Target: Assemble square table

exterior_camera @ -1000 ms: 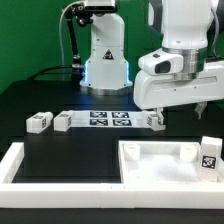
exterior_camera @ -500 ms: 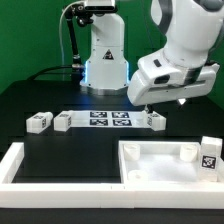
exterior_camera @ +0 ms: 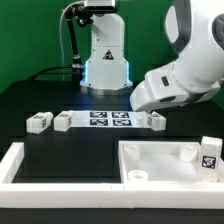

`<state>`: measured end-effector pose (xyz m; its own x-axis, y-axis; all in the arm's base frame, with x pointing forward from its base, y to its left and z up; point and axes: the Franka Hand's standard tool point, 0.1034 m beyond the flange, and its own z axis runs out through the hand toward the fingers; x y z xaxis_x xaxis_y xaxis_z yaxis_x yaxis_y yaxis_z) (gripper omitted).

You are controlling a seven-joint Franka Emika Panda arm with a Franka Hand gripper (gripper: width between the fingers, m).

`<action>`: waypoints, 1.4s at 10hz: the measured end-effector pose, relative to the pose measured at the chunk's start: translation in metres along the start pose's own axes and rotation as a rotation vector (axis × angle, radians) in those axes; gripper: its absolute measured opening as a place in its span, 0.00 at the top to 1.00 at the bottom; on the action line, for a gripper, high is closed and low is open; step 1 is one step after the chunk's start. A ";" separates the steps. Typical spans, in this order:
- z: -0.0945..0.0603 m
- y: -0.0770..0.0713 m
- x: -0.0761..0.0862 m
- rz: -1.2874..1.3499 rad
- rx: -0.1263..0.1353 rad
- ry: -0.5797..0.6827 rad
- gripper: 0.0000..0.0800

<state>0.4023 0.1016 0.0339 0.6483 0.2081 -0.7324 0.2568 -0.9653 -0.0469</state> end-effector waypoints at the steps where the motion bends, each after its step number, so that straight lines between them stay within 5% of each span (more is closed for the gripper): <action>1: 0.004 -0.001 0.001 -0.004 -0.015 -0.010 0.19; 4: 0.004 0.002 0.001 0.000 -0.011 -0.009 0.19; 8: 0.032 0.007 0.006 0.020 -0.035 -0.063 0.19; 11: 0.033 0.008 0.006 0.022 -0.033 -0.062 0.22; 12: 0.033 0.008 0.006 0.022 -0.033 -0.062 0.46; 13: 0.033 0.008 0.006 0.023 -0.033 -0.062 0.46; 14: 0.033 0.008 0.006 0.023 -0.032 -0.062 0.64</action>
Offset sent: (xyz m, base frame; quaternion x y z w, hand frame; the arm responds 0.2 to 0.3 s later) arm 0.0000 0.0000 0.0000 0.0000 0.0000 0.0000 1.0000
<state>0.3851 0.0895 0.0067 0.6088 0.1751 -0.7737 0.2663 -0.9638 -0.0086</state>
